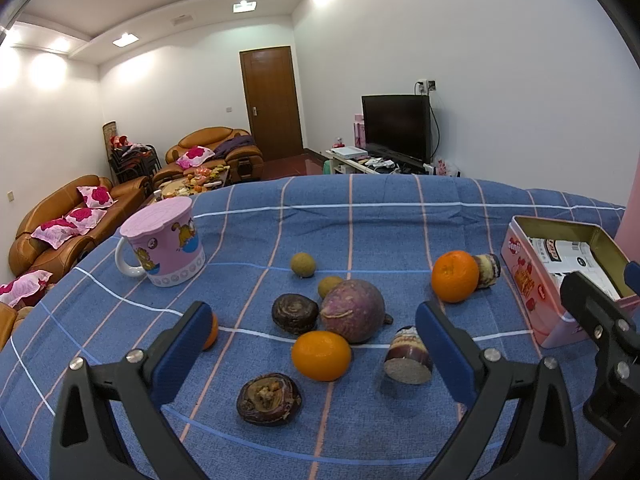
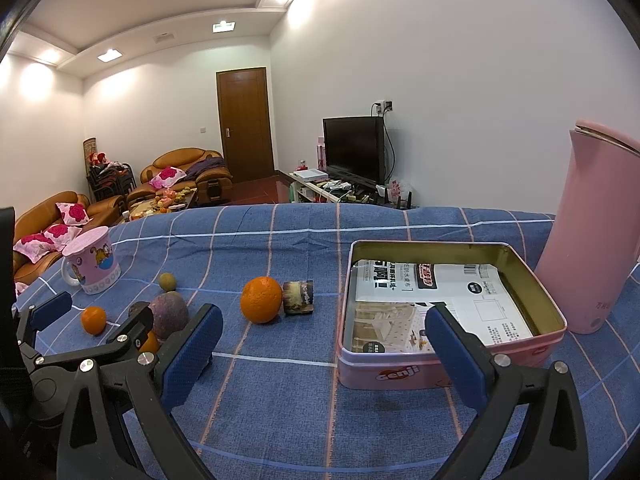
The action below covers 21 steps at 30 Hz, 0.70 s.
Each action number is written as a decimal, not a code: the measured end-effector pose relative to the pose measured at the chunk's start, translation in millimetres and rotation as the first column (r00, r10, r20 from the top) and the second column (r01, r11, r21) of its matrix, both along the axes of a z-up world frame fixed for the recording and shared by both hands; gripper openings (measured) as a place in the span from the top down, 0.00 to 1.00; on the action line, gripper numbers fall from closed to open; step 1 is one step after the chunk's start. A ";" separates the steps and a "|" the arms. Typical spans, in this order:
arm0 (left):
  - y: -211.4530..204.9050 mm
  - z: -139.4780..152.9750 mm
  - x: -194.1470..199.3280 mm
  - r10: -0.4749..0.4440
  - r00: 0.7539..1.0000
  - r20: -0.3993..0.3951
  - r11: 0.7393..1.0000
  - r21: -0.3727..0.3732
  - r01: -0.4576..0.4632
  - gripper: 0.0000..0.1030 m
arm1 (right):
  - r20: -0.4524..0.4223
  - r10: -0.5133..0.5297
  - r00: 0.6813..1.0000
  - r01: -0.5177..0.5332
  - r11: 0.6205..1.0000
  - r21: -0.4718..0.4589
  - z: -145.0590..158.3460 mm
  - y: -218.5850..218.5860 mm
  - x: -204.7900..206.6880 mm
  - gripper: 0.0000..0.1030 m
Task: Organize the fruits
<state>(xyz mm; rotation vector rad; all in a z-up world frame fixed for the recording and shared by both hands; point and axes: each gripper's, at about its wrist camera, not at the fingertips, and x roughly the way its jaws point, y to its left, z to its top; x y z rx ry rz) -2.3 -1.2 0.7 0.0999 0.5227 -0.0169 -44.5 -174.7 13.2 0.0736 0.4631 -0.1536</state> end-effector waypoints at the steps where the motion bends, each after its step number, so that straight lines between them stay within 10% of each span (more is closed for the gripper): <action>1: -0.3 0.1 -0.2 0.000 1.000 0.000 1.000 0.000 0.000 0.00 | 0.000 0.000 1.000 0.000 1.000 0.000 -0.1 0.0 0.1 0.01; 21: 1.3 -2.3 2.0 -0.001 1.000 -0.013 1.000 -0.013 0.001 0.00 | -0.002 0.001 1.000 -0.001 1.000 -0.003 -0.6 -0.2 0.1 0.01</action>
